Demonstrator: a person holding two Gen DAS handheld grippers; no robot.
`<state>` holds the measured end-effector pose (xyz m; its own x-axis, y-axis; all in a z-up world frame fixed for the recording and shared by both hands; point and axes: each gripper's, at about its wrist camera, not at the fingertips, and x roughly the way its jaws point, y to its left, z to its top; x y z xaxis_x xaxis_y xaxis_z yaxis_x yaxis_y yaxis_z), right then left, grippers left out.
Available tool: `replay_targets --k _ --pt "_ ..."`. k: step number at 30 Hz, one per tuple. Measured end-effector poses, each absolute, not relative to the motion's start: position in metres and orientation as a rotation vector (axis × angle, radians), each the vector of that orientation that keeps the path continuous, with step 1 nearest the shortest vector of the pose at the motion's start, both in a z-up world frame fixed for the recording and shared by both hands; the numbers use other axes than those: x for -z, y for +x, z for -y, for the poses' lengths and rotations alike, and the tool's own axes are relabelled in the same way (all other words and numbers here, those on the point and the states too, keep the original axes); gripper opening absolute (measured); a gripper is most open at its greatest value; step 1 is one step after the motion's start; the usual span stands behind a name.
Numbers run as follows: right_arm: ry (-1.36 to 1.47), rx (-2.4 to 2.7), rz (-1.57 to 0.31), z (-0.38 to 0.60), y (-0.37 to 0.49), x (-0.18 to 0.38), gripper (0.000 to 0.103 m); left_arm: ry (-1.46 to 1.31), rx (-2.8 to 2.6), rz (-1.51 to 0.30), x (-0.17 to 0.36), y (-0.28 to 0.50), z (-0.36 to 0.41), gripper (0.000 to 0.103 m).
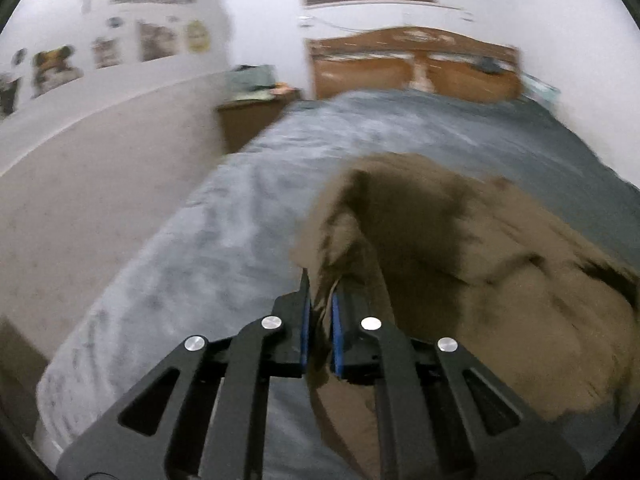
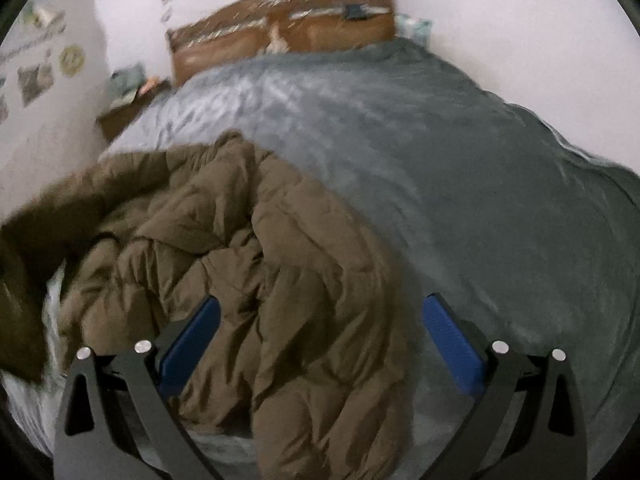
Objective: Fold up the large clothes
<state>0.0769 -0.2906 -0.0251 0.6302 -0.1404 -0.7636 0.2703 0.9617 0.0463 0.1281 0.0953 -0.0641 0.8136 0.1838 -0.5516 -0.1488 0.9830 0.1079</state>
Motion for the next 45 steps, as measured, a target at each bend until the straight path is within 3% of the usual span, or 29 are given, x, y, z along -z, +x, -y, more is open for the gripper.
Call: replay_targets --k 6,7,8,10,14,16,17,18,19,20,21,25,29,32,36,42,45 --pt "0.197 0.201 -1.014 0.316 0.123 0.084 0.101 -0.007 -0.336 -0.667 0.079 0.171 -0.172 0.006" --pt "0.226 0.194 -1.032 0.323 0.129 0.096 0.092 -0.009 -0.358 -0.673 0.083 0.176 -0.179 0.006" --pt "0.24 0.194 -1.049 0.33 0.134 0.106 0.057 -0.014 -0.388 -0.688 0.087 0.183 -0.19 0.006" --pt "0.23 0.259 -1.079 0.344 0.142 0.119 0.021 -0.038 -0.435 -0.709 0.098 0.196 -0.211 0.006" --pt "0.169 0.5 -0.949 0.391 0.147 0.103 0.013 -0.028 -0.522 -0.706 0.114 0.215 -0.229 0.006" --pt "0.076 0.599 -0.87 0.401 0.15 0.092 0.016 0.008 -0.56 -0.679 0.119 0.221 -0.225 0.01" --pt "0.031 0.645 -0.836 0.403 0.152 0.089 0.035 0.03 -0.579 -0.671 0.122 0.22 -0.226 0.02" --pt "-0.019 0.707 -0.802 0.403 0.155 0.088 0.048 0.053 -0.594 -0.669 0.121 0.216 -0.226 0.035" --pt "-0.034 0.726 -0.802 0.403 0.156 0.088 0.075 0.079 -0.614 -0.678 0.124 0.216 -0.225 0.048" --pt "-0.038 0.726 -0.814 0.402 0.158 0.091 0.085 0.087 -0.625 -0.687 0.127 0.216 -0.228 0.078" --pt "-0.022 0.68 -0.828 0.399 0.159 0.093 0.086 0.089 -0.638 -0.683 0.127 0.214 -0.23 0.095" --pt "-0.066 0.526 -0.83 0.372 0.153 0.073 0.086 0.09 -0.665 -0.581 0.086 0.173 -0.237 0.098" --pt "-0.064 0.342 -0.686 0.326 0.119 0.017 0.1 0.039 -0.526 -0.478 0.059 0.136 -0.213 0.1" --pt "0.02 0.114 -0.691 0.289 0.104 0.007 0.101 0.06 -0.346 -0.49 0.059 0.129 -0.173 0.1" --pt "0.025 0.015 -0.865 0.248 0.116 0.044 0.101 0.119 -0.159 -0.621 0.082 0.13 -0.112 0.1" --pt "0.111 0.015 -1.133 0.263 0.123 0.125 0.101 0.261 -0.049 -0.889 0.16 0.127 -0.045 0.1" --pt "0.138 -0.026 -1.161 0.259 0.127 0.15 0.101 0.332 -0.051 -0.909 0.181 0.138 -0.028 0.1"
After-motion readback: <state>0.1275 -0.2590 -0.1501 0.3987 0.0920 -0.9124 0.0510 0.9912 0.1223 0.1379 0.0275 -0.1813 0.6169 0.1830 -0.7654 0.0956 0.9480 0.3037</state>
